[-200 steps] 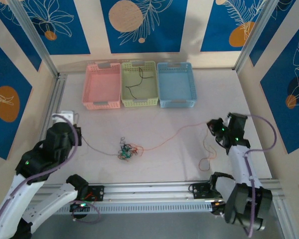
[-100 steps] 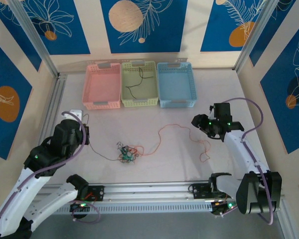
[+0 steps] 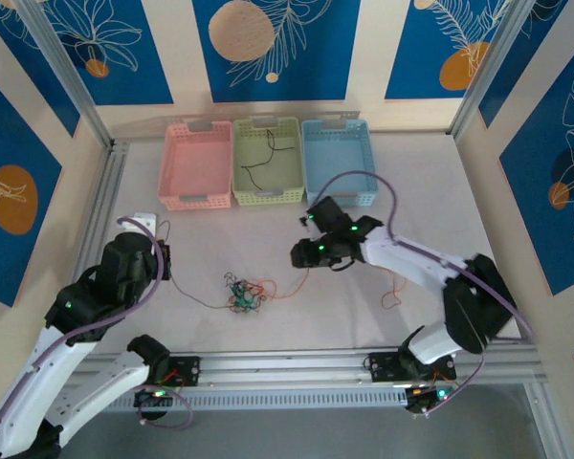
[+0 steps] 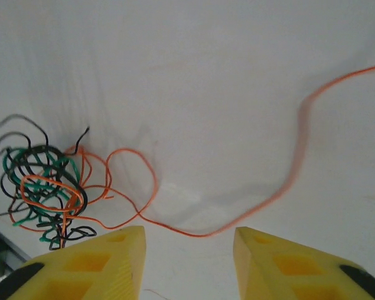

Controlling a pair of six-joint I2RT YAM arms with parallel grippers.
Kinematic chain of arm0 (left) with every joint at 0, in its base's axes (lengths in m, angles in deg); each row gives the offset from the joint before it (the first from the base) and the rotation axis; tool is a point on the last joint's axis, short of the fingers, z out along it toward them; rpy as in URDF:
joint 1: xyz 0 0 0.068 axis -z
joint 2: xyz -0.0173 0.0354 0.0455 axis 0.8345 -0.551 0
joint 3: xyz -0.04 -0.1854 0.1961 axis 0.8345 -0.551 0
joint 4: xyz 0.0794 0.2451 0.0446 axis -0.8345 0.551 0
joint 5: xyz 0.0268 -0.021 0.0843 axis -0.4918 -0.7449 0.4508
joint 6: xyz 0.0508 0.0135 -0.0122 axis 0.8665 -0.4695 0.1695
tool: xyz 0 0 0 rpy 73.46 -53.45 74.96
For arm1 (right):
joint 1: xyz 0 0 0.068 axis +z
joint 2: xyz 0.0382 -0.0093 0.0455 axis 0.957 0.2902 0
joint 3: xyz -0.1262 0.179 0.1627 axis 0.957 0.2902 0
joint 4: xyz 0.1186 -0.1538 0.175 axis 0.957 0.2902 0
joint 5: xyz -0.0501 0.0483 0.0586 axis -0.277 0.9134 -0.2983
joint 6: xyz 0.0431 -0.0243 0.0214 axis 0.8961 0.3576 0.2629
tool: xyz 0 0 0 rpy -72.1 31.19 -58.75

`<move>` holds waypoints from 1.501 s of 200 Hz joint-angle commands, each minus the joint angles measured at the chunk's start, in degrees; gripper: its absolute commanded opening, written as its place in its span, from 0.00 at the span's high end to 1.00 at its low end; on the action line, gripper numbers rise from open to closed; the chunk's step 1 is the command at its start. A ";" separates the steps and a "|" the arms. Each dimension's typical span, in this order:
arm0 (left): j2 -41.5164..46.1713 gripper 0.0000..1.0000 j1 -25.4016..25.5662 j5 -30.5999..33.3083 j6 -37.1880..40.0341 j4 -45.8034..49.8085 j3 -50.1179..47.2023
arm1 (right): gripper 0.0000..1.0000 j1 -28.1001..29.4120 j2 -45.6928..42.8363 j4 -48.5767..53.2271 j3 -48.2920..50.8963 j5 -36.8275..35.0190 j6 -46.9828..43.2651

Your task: Untangle the cables

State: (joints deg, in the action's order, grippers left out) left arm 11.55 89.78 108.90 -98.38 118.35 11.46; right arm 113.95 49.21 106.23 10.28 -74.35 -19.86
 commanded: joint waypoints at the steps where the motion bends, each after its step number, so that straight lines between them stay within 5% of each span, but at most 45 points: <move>1: 0.52 1.00 -0.52 0.67 -0.06 -0.62 -0.33 | 0.62 1.21 6.08 -3.51 -2.33 5.02 0.35; 45: 0.31 1.00 -0.56 3.00 1.25 -0.25 1.63 | 0.65 1.81 13.14 -7.91 -3.35 9.49 0.92; 121: -8.13 1.00 -0.57 1.03 7.97 2.34 19.56 | 0.53 1.90 18.09 -22.24 -1.78 24.08 4.90; 300: -9.54 1.00 -0.74 5.31 11.90 1.78 19.20 | 0.49 11.21 28.65 -21.19 -9.37 32.27 2.05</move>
State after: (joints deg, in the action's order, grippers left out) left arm 1.39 89.78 112.72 -87.25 120.17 30.76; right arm 124.05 76.47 83.63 1.47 -46.92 -17.04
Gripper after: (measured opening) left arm 0.065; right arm 0.506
